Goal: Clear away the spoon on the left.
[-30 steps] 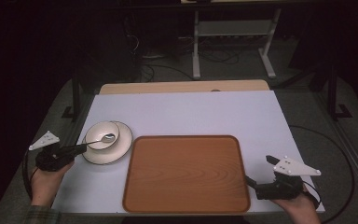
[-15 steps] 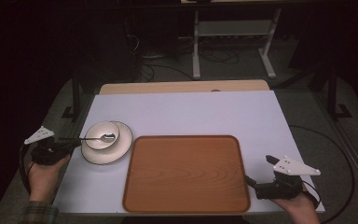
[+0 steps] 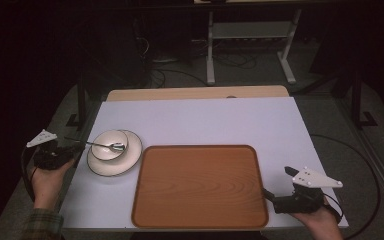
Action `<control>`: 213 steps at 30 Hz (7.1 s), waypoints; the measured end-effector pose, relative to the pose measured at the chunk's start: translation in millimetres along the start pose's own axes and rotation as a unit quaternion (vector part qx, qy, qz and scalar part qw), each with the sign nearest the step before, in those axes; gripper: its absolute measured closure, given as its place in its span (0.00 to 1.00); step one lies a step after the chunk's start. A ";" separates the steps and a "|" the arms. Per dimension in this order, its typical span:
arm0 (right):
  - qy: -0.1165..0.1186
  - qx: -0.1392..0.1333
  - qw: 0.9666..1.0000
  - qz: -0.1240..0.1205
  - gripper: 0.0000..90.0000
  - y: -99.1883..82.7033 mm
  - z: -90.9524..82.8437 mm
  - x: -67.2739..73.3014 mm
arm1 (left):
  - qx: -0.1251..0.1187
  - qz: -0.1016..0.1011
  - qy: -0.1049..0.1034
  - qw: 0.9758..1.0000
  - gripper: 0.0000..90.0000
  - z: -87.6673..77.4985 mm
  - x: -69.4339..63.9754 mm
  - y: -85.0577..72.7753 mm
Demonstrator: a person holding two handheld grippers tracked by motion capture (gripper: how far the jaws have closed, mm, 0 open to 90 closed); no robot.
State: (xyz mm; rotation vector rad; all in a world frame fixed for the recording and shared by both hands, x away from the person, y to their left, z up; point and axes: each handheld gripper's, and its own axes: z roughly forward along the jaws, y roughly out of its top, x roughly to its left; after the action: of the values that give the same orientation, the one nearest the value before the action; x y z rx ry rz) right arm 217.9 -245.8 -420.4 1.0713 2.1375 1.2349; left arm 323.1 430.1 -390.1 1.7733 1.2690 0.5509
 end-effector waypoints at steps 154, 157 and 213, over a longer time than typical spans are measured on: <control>-0.001 0.000 1.000 -0.004 0.03 -0.7 -1.8 -1.5 | -0.065 0.006 -0.074 0.995 0.98 16.9 -34.0 58.1; -0.002 -0.001 1.000 -0.004 0.03 -0.7 -2.0 -1.7 | -0.067 0.012 -0.082 0.994 0.98 14.4 -36.9 60.7; -0.003 -0.002 1.000 -0.002 0.03 -0.7 -3.7 -1.9 | 0.035 0.167 -0.231 0.958 0.98 31.0 -147.5 79.0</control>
State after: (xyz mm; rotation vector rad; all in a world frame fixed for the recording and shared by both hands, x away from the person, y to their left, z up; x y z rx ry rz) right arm 216.1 -249.5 -419.2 1.0658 2.1307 1.2331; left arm 331.8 274.5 -321.8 2.0407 0.6788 0.2474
